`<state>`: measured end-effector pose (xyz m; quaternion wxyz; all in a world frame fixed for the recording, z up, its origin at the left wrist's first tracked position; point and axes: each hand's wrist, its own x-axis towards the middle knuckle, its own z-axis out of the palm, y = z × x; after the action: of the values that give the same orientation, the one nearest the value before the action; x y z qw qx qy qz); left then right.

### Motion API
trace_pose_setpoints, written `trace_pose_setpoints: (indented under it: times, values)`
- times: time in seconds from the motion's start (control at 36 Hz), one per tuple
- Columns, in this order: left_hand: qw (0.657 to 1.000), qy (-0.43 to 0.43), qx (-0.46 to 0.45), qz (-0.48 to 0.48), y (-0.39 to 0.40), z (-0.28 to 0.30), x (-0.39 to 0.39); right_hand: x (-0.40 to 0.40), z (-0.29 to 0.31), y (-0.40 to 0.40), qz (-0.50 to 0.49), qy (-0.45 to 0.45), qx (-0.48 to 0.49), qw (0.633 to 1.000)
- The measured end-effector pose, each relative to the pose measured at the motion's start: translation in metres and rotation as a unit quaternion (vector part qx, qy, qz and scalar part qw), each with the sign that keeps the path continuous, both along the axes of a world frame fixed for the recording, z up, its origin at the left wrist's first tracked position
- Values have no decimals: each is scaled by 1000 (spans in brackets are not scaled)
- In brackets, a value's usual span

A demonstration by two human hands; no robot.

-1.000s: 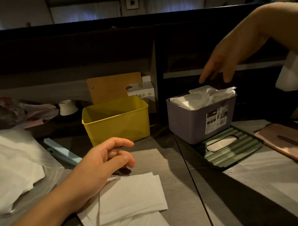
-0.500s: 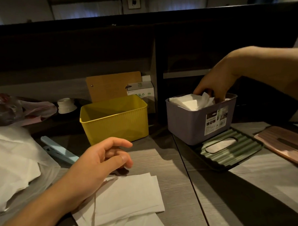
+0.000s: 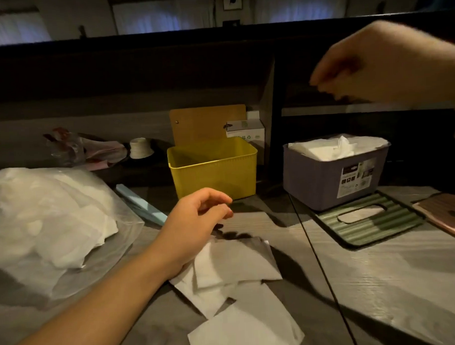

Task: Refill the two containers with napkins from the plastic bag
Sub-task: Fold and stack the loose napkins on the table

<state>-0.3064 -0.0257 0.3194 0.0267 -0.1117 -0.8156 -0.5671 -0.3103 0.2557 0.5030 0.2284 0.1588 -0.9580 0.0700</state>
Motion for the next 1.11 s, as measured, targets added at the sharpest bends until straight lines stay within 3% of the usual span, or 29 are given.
trace_pose_setpoints:
  times: [0.03, 0.11, 0.22, 0.39, 0.58, 0.69, 0.86, 0.92, 0.97, 1.03, 1.11]
  values:
    - [1000, 3, 8, 14, 1, 0, 0, 11, -11, -16, 36, -7, -11, 999]
    - [998, 12, 20, 61, 5, -1, 1, 27, -64, -66, 137, -172, 34, 975]
    - [992, 17, 51, 117, 9, 1, 1, 18, -133, -107, 175, -325, 43, 928]
    - [985, 14, 86, 147, 10, 5, 0, 6, -144, -115, 169, -384, -47, 907]
    - [974, 19, 124, 189, 8, 3, -5, -8, -146, -96, 156, -321, -104, 928]
    - [965, 14, 155, 212, 7, 4, -4, -15, -138, -88, 152, -321, -160, 921]
    - [969, -43, 204, 134, 1, 11, -3, -22, -145, -81, 140, -361, -92, 917]
    - [989, -56, 121, 61, -8, 17, -5, -23, -145, -80, 136, -342, -96, 925]
    - [995, -36, -86, -39, -23, 22, -7, -24, -142, -80, 127, -305, -97, 939]
    - [962, -51, -241, -121, -34, 28, -5, -26, -140, -77, 119, -271, -109, 949]
    - [919, -79, -357, -145, -43, 36, -3, -29, -141, -73, 131, -255, -201, 937]
